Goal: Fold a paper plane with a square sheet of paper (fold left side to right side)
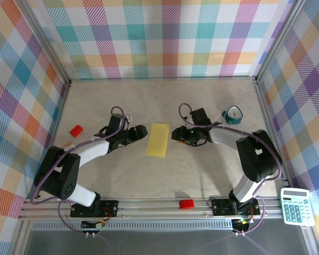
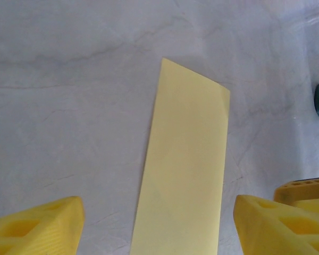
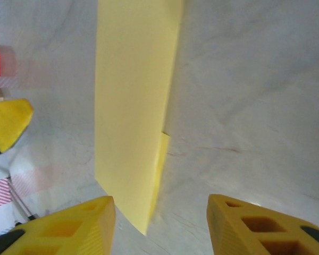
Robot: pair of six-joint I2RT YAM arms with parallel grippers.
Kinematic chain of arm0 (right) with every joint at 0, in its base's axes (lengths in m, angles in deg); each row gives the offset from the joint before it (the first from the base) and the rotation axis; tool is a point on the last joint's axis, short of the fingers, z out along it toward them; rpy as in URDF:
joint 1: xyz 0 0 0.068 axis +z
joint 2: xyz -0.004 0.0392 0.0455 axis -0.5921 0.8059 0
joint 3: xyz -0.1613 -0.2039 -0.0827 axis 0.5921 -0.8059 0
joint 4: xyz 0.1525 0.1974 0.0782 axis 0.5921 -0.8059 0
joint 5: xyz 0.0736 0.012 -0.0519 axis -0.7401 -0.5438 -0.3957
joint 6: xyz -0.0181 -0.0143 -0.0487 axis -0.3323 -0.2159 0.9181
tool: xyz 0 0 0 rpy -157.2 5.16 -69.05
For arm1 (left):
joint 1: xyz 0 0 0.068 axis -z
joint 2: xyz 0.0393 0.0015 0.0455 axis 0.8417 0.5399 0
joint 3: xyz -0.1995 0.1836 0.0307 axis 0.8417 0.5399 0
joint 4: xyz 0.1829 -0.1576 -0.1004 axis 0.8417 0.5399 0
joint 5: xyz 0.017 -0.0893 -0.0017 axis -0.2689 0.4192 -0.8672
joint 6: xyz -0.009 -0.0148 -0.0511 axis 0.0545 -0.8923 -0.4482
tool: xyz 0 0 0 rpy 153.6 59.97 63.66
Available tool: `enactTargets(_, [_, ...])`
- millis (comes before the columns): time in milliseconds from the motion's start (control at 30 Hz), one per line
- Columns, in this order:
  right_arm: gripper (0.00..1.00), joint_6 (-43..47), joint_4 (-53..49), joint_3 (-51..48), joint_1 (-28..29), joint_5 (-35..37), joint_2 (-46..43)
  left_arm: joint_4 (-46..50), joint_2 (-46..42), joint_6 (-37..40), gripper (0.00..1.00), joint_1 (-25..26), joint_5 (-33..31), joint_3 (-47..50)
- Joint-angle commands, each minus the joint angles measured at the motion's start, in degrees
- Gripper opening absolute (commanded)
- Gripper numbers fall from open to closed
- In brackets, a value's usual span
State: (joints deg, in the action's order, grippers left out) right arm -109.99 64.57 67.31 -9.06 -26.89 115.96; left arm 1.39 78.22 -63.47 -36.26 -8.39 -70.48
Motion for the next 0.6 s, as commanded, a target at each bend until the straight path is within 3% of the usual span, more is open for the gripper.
enactTargets(0, [0.41, -2.1, 4.3, 4.0, 1.5, -2.2, 3.4, -6.8, -0.7, -2.3, 0.74, -0.8, 4.3, 1.6])
enactTargets(333, [0.24, -2.6, 4.4, 8.9, 3.3, -1.6, 11.8, -7.0, 3.0, -1.4, 0.69, -0.8, 7.2, 0.8])
enactTargets(567, [0.15, 0.3, 1.7, 10.4, 3.3, -2.3, 15.1, -1.0, 4.3, 1.6, 0.65, -0.9, 7.0, -1.3])
